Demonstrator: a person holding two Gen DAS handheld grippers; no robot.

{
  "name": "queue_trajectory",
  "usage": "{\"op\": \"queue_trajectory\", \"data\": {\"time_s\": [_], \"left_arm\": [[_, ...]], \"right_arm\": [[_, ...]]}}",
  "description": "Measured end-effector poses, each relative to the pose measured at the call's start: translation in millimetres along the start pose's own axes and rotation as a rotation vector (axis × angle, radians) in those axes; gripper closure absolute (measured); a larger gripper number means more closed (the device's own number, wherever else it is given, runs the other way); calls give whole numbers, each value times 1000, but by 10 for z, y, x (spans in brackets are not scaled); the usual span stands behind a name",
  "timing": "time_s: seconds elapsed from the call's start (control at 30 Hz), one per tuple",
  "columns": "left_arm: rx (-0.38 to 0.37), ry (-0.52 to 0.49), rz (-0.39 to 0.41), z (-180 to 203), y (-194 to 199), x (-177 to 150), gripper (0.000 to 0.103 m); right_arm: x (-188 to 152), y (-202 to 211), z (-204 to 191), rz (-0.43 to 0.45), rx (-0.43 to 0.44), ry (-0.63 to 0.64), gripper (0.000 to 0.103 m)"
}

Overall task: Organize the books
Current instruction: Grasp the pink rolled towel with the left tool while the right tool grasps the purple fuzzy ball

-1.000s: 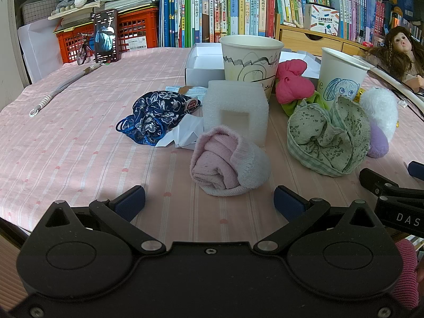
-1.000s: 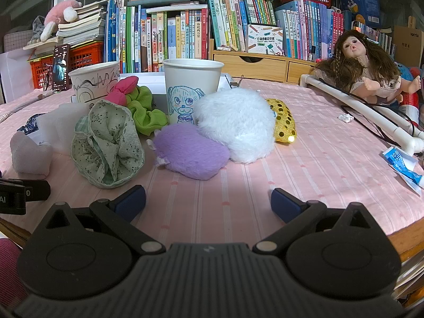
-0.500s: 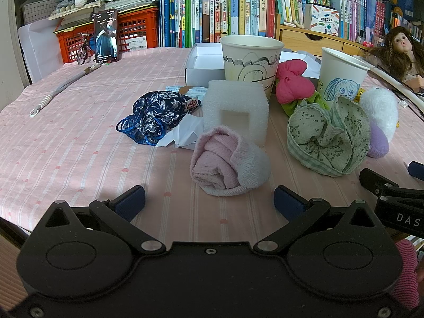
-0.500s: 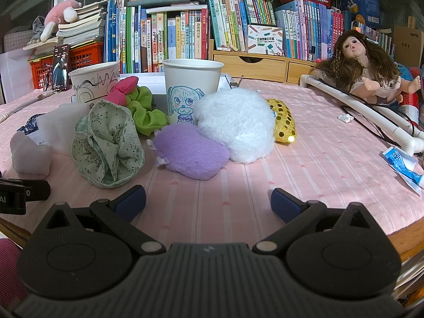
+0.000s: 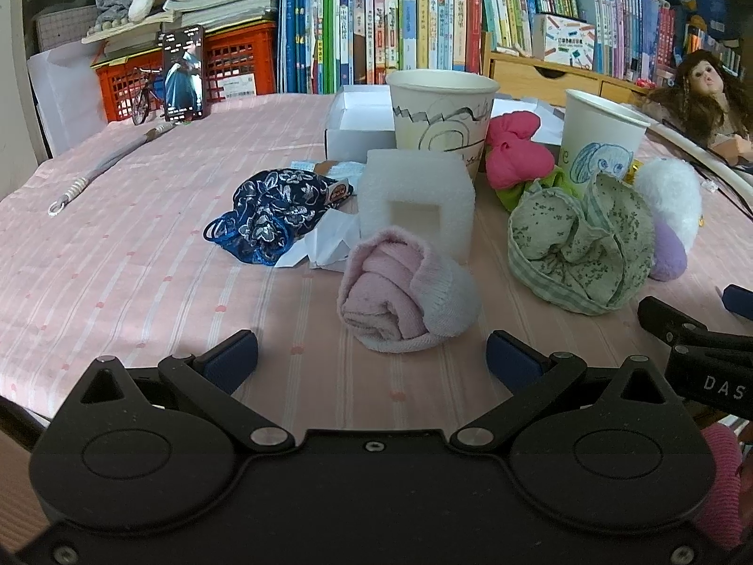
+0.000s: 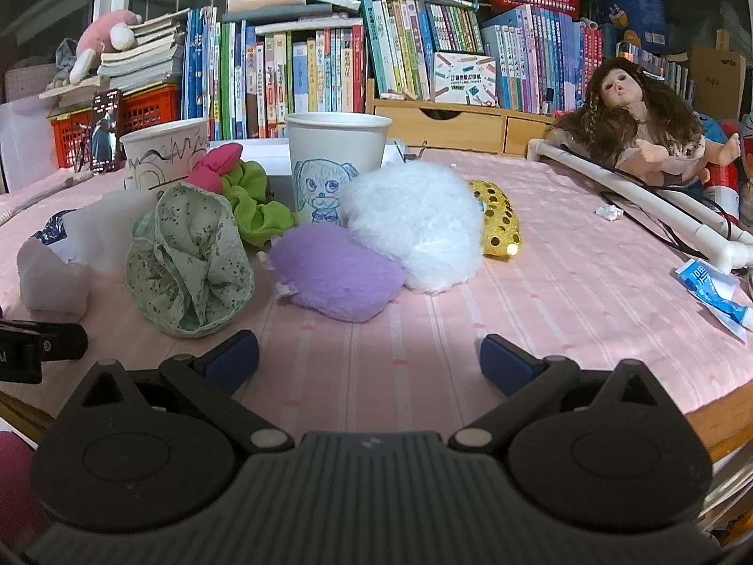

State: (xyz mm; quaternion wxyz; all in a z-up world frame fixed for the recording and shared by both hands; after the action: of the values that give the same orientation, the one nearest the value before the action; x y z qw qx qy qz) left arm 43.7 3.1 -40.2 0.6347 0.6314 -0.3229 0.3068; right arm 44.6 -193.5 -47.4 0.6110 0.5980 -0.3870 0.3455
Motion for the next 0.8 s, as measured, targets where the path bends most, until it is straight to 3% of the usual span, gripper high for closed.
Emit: {"op": "queue_trajectory", "data": {"time_s": [0.13, 0.23, 0.33, 0.43, 0.5, 0.63, 0.8], "left_arm": [[4, 13, 25, 1, 8, -1, 0], [-15, 28, 44, 2, 57, 14, 1], [-40, 25, 105, 26, 170, 60, 2], [-42, -10, 175, 79, 272, 123, 4], [-39, -27, 193, 107, 284, 143, 7], [-51, -57, 167, 148, 230, 125, 29], [-69, -43, 146, 139, 113, 125, 31]], "right_arm": [[-35, -5, -16, 64, -20, -12, 0], [-5, -6, -5, 56, -14, -18, 0], [61, 34, 40, 82, 44, -59, 0], [172, 68, 69, 131, 40, -49, 0], [241, 51, 77, 140, 35, -32, 4], [273, -78, 32, 82, 37, -3, 22], [290, -160, -97, 46, 110, 10, 30]]}}
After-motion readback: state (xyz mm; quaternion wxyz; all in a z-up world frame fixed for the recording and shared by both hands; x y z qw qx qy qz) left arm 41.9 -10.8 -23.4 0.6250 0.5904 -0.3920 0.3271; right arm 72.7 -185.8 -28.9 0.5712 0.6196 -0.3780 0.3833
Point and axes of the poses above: each gripper's, at about its wrist camera, not at the fingertips, and y roughly against the way its jaws point, z to its right, x to its top, the point moved 6 cm from there along -y, roughly the way its jaws point, and after that the axes turned 2 degrees about z, right-handed, at the moved point
